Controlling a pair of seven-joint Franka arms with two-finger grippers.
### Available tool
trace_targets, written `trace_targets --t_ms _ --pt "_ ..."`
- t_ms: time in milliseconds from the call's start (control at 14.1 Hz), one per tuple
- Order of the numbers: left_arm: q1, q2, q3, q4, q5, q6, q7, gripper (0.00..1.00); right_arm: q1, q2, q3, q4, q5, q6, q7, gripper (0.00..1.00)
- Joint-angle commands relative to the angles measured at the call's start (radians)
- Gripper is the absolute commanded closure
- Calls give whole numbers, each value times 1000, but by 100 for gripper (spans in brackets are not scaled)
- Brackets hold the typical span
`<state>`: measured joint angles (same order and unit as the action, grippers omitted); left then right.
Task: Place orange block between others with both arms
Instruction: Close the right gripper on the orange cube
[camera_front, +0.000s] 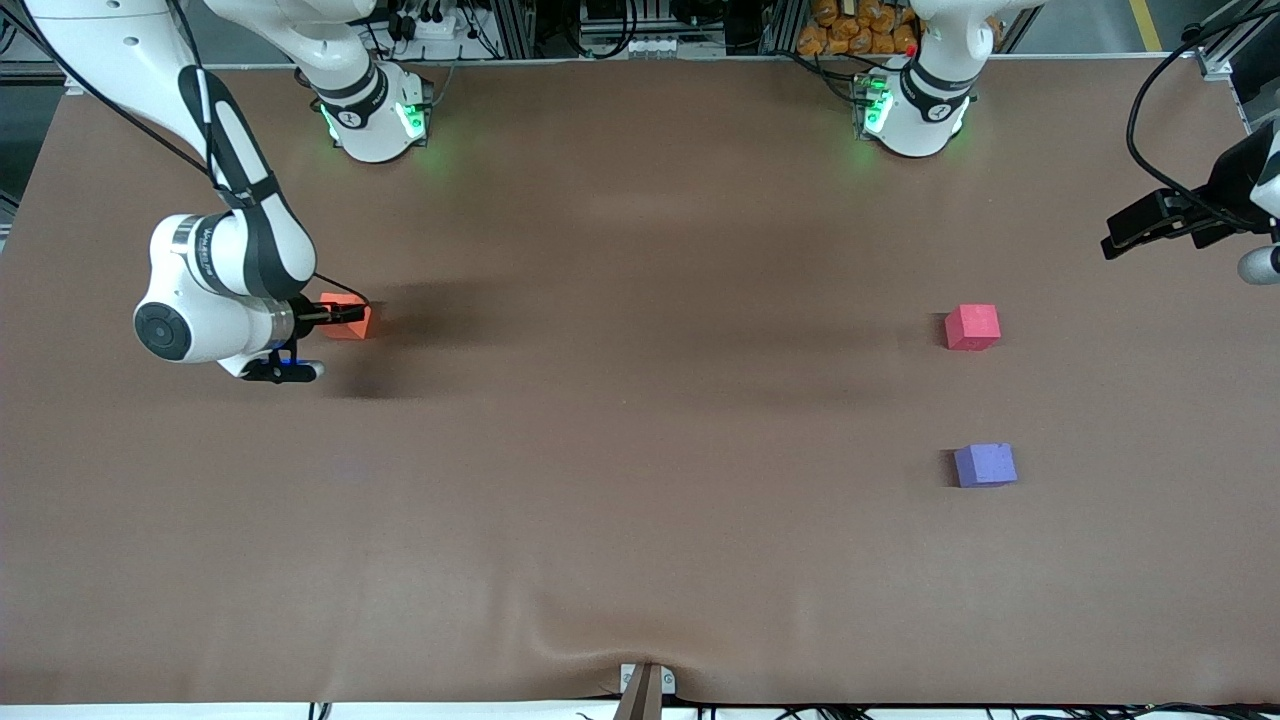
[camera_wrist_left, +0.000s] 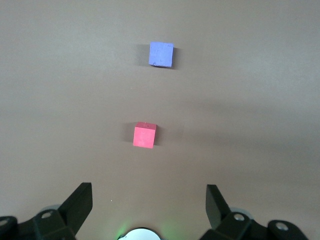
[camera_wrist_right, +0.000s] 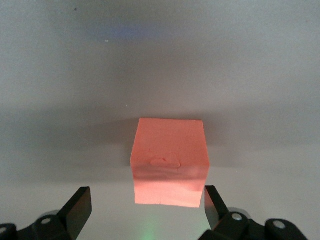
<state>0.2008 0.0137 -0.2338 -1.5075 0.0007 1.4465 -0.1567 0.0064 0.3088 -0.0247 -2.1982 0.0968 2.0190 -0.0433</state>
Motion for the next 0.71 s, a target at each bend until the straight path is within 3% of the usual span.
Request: trace_targets --t_ms 0,639 --pt "11 -20 -7 -2 21 -14 23 0 -5 16 0 -15 1 33 -12 0" --pt "11 -17 -7 -4 21 -14 23 0 -6 3 -1 -5 -6 -5 -12 0"
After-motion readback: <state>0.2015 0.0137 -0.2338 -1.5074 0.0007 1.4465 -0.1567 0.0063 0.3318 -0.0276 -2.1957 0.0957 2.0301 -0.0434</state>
